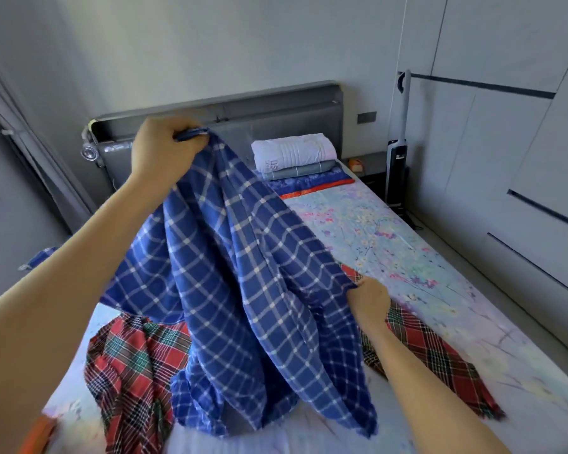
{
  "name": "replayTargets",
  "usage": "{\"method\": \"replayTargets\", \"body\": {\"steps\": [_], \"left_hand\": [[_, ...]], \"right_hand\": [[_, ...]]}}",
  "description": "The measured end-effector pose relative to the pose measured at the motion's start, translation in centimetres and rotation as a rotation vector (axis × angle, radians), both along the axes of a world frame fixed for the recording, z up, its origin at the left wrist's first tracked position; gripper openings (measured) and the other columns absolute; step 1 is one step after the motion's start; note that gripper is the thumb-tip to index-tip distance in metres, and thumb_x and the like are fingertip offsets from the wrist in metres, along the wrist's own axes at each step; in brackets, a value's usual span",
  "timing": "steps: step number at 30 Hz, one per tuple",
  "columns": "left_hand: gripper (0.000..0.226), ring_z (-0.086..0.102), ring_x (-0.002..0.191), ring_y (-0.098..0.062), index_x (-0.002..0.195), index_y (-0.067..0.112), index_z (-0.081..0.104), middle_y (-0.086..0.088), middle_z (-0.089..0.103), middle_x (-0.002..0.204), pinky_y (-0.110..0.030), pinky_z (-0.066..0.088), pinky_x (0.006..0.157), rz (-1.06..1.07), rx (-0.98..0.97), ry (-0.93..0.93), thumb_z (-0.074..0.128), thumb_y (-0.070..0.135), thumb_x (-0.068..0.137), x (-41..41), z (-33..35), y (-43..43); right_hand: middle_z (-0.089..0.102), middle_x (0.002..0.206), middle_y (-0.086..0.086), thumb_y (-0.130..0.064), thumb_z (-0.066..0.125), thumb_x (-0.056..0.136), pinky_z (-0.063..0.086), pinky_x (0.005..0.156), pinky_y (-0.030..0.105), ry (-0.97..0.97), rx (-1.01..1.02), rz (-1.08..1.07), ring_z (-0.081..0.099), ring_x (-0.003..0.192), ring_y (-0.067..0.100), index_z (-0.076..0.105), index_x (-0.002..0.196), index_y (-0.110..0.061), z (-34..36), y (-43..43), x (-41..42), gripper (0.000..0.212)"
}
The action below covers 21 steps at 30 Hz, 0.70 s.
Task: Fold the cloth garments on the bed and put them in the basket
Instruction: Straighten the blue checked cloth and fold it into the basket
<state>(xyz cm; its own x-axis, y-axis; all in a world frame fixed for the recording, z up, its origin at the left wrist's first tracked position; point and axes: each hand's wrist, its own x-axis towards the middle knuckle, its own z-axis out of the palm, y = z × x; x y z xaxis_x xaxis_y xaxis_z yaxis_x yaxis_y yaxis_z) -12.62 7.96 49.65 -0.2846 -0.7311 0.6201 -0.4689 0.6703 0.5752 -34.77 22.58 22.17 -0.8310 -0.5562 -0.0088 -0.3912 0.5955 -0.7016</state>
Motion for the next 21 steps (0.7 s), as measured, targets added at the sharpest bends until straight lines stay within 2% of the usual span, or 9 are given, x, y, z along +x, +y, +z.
{"method": "replayTargets", "body": {"steps": [3, 6, 8, 10, 14, 15, 17, 19, 21], "left_hand": [[0.01, 0.056, 0.077, -0.017, 0.084, 0.021, 0.07, 0.001, 0.059, 0.07, -0.037, 0.049, 0.076, 0.069, 0.071, 0.029, 0.061, 0.022, 0.079, 1.7, -2.6, -1.9], [0.013, 0.054, 0.075, -0.016, 0.085, 0.02, 0.071, 0.005, 0.057, 0.068, -0.035, 0.046, 0.071, 0.146, 0.129, 0.106, 0.06, 0.025, 0.079, 3.1, -4.2, -3.7], [0.016, 0.052, 0.074, -0.015, 0.087, 0.019, 0.071, 0.007, 0.054, 0.063, -0.032, 0.041, 0.068, 0.211, 0.176, 0.17, 0.059, 0.024, 0.078, 3.7, -4.3, -4.7], [0.021, 0.052, 0.075, -0.016, 0.091, 0.019, 0.072, 0.001, 0.056, 0.068, -0.032, 0.041, 0.068, 0.258, 0.216, 0.222, 0.059, 0.026, 0.076, 4.4, -4.1, -5.7], [0.021, 0.051, 0.067, -0.013, 0.095, 0.015, 0.072, -0.001, 0.057, 0.071, -0.03, 0.04, 0.067, 0.331, 0.236, 0.249, 0.06, 0.023, 0.079, 5.8, -3.3, -6.8], [0.019, 0.05, 0.066, -0.013, 0.092, 0.015, 0.072, -0.001, 0.056, 0.069, -0.03, 0.04, 0.066, 0.333, 0.238, 0.26, 0.06, 0.023, 0.08, 5.9, -3.1, -6.8], [0.01, 0.047, 0.061, -0.012, 0.081, 0.017, 0.069, 0.001, 0.052, 0.063, -0.029, 0.038, 0.063, 0.338, 0.237, 0.268, 0.06, 0.022, 0.081, 6.2, -2.1, -6.8], [0.016, 0.048, 0.063, -0.015, 0.065, 0.021, 0.062, 0.003, 0.049, 0.06, -0.029, 0.038, 0.062, 0.332, 0.224, 0.268, 0.061, 0.021, 0.081, 6.5, -1.1, -6.8], [0.017, 0.048, 0.063, -0.015, 0.064, 0.021, 0.061, 0.003, 0.049, 0.059, -0.029, 0.038, 0.064, 0.325, 0.198, 0.272, 0.062, 0.02, 0.081, 6.6, 0.1, -6.6]], "right_hand": [[0.032, 0.053, -0.002, 0.002, 0.05, 0.082, 0.019, 0.045, 0.026, 0.006, 0.016, -0.023, 0.037, 0.052, 0.017, 0.038, 0.059, -0.01, -0.7, 1.7, -1.9, 0.028], [0.027, 0.047, 0.001, 0.008, 0.048, 0.079, 0.014, 0.045, 0.025, -0.054, -0.083, -0.001, 0.025, 0.045, 0.015, 0.03, 0.049, -0.014, 0.0, 1.6, -2.6, 0.041], [0.031, 0.047, 0.004, 0.013, 0.046, 0.078, 0.017, 0.047, 0.024, -0.13, -0.173, 0.1, 0.024, 0.045, 0.016, 0.034, 0.048, -0.013, 1.1, 1.8, -2.4, 0.042], [0.044, 0.053, 0.003, 0.012, 0.044, 0.082, 0.027, 0.047, 0.022, -0.134, -0.197, 0.302, 0.033, 0.044, 0.01, 0.048, 0.059, -0.014, 1.8, 2.7, -1.6, 0.035], [0.048, 0.057, -0.006, -0.021, 0.053, 0.094, 0.033, 0.044, 0.02, 0.21, -0.381, 0.688, 0.04, 0.043, 0.009, 0.05, 0.099, -0.022, 2.9, 4.5, 1.1, 0.006], [0.048, 0.06, -0.006, -0.03, 0.049, 0.096, 0.033, 0.044, 0.019, 0.309, -0.388, 0.74, 0.039, 0.043, 0.009, 0.047, 0.106, -0.02, 3.4, 4.7, 1.4, 0.014], [0.045, 0.066, -0.002, -0.034, 0.041, 0.099, 0.03, 0.044, 0.023, 0.529, -0.362, 0.878, 0.03, 0.046, 0.009, 0.045, 0.102, -0.017, 3.8, 4.7, 2.3, 0.018], [0.032, 0.065, -0.003, -0.04, 0.038, 0.099, 0.026, 0.051, 0.03, 0.631, -0.277, 0.964, 0.019, 0.053, 0.011, 0.04, 0.083, -0.015, 3.8, 4.2, 3.4, 0.029], [0.03, 0.067, -0.004, -0.041, 0.037, 0.1, 0.029, 0.054, 0.03, 0.616, -0.289, 1.068, 0.019, 0.055, 0.01, 0.042, 0.081, -0.01, 2.8, 3.2, 4.8, 0.037]]}}
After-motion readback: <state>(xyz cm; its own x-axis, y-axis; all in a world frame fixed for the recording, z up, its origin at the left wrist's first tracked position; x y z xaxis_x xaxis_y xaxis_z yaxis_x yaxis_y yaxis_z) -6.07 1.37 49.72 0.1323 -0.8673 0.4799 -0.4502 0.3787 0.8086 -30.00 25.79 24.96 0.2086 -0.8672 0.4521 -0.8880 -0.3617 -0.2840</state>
